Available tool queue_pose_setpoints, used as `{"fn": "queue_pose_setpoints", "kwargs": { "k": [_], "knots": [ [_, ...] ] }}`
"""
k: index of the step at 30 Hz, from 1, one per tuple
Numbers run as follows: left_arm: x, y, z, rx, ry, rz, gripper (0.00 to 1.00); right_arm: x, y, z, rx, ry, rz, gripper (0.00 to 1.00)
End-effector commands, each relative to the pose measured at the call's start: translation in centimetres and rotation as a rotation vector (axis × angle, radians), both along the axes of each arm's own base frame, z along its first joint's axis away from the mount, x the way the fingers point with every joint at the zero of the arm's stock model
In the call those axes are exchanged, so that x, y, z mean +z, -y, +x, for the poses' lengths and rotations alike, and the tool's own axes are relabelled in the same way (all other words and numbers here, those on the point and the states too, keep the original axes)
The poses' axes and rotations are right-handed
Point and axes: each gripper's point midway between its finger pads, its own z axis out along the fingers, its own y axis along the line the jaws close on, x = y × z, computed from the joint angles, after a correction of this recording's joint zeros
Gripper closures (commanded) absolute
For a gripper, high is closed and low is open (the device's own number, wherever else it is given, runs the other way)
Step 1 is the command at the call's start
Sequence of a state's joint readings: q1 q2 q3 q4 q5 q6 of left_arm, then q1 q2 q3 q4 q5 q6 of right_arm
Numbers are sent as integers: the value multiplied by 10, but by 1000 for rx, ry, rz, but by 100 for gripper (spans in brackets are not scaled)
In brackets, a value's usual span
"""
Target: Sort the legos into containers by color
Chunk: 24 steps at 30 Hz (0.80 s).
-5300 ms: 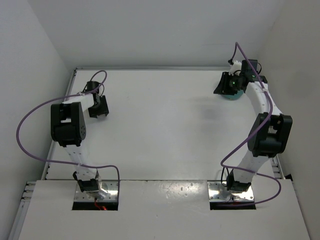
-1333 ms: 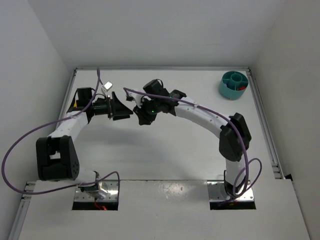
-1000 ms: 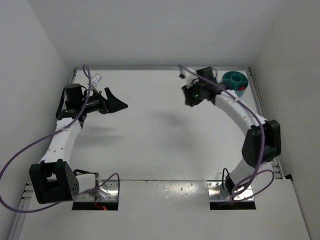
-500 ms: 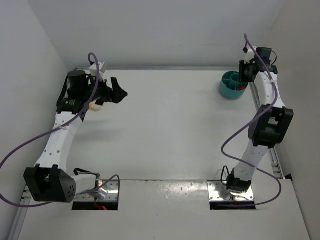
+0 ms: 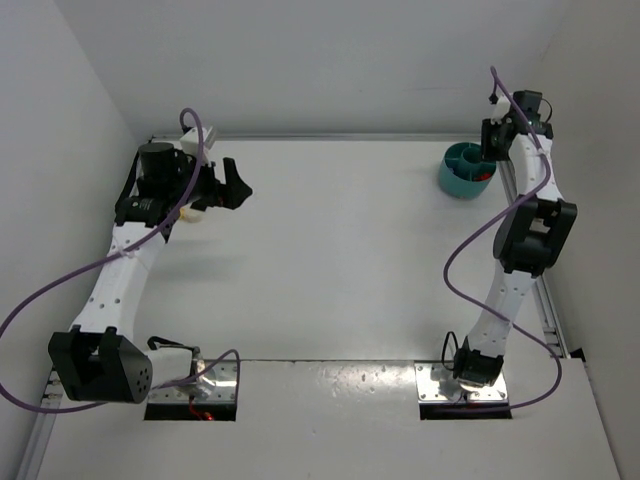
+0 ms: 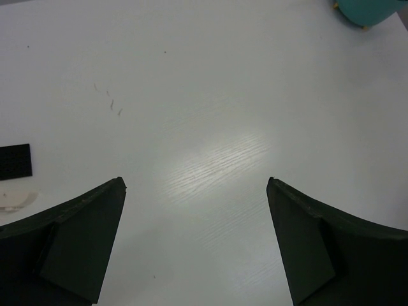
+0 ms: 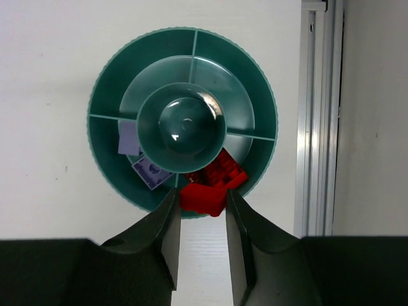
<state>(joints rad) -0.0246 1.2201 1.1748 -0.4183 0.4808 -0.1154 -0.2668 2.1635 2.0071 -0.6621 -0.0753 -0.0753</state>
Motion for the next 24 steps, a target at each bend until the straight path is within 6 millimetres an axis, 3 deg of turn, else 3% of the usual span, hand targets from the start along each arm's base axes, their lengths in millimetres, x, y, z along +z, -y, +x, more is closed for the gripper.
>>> {"fn": "queue_pose_setpoints", "kwargs": {
  "k": [1,8,12,20,24],
  "knots": [
    [11,0,5,7,37,14,1,10,11,6,-24,19,-25,100],
    [4,-2,8,15,18,18,1,6,21,1,-35,9,-29,100],
    [4,-2,8,15,18,18,1,-11,21,2,-35,-21,-20,98],
    [-3,-12,13,98,-15,24,1,-20,23,4,-40,-40,-22,89],
    [-3,-12,13,98,-15,24,1,-22,23,6,-47,-39,-16,77]
  ]
}}
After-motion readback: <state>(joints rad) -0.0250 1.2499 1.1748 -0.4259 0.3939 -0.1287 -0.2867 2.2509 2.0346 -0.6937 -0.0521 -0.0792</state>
